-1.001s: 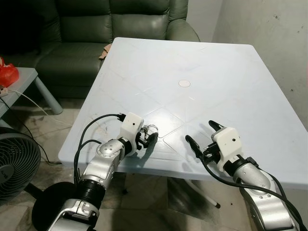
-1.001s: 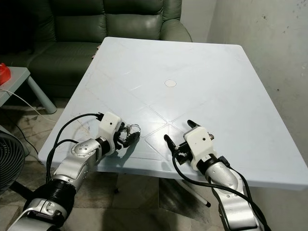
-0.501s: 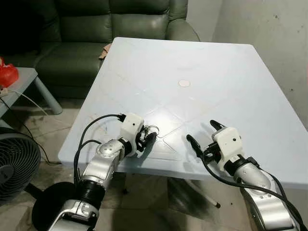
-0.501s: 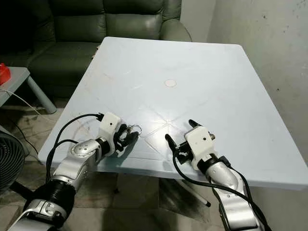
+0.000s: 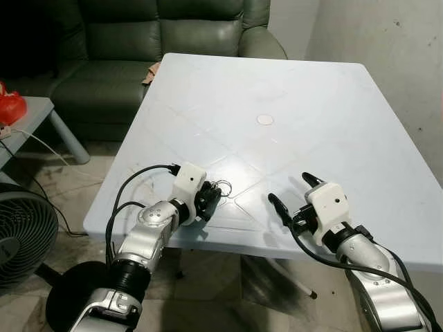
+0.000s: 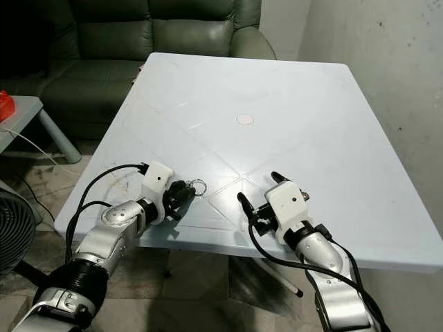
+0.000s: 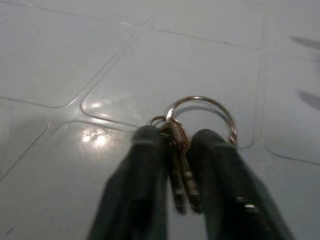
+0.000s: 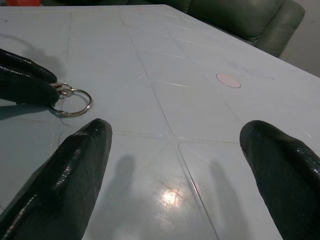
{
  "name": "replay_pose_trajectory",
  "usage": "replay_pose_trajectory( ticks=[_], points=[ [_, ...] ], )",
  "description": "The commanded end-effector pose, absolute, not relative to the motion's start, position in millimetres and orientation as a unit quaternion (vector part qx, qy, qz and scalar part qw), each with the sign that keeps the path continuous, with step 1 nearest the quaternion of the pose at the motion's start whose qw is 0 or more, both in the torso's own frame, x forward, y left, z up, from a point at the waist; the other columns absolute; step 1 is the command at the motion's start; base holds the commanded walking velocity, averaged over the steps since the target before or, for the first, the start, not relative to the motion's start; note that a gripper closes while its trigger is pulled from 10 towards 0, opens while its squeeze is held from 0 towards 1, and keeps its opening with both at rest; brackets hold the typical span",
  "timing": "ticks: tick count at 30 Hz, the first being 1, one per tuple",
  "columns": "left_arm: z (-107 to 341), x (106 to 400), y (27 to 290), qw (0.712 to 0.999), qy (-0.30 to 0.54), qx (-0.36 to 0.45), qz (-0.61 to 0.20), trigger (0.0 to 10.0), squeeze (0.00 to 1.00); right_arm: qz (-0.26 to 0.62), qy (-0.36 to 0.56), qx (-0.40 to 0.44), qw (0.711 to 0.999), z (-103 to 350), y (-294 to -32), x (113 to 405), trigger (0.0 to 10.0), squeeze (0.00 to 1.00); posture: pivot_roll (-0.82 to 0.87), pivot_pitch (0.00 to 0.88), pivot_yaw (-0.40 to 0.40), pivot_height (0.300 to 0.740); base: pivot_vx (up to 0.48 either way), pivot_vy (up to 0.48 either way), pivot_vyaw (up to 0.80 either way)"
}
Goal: Hang keys on a hook
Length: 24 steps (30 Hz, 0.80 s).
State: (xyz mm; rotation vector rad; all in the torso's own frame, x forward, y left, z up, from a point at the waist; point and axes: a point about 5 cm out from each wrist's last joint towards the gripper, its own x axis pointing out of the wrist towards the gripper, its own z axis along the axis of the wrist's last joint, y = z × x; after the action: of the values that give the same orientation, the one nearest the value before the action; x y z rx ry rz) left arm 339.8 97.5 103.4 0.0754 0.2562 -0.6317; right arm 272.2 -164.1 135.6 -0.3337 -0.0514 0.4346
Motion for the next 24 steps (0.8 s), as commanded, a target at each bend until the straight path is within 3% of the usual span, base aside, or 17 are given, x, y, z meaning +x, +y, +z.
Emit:
replay_pose_trajectory(
  ticks=[1,24],
  points=[
    [101,338,101,0.943,0.131,0.035,-0.303,0.0,0.00,0.217,-0.033,-0.167,0.961,140,-164,272,10.0,0.00,-0.04,0.103,0.029,0.740,0.000,0.000,0.00],
    [124,350,107,0.957,0.090,0.010,-0.276,0.0,0.00,0.225,-0.037,-0.166,0.959,140,-160,273,10.0,0.00,-0.03,0.078,0.021,0.740,0.000,0.000,0.00]
  ],
)
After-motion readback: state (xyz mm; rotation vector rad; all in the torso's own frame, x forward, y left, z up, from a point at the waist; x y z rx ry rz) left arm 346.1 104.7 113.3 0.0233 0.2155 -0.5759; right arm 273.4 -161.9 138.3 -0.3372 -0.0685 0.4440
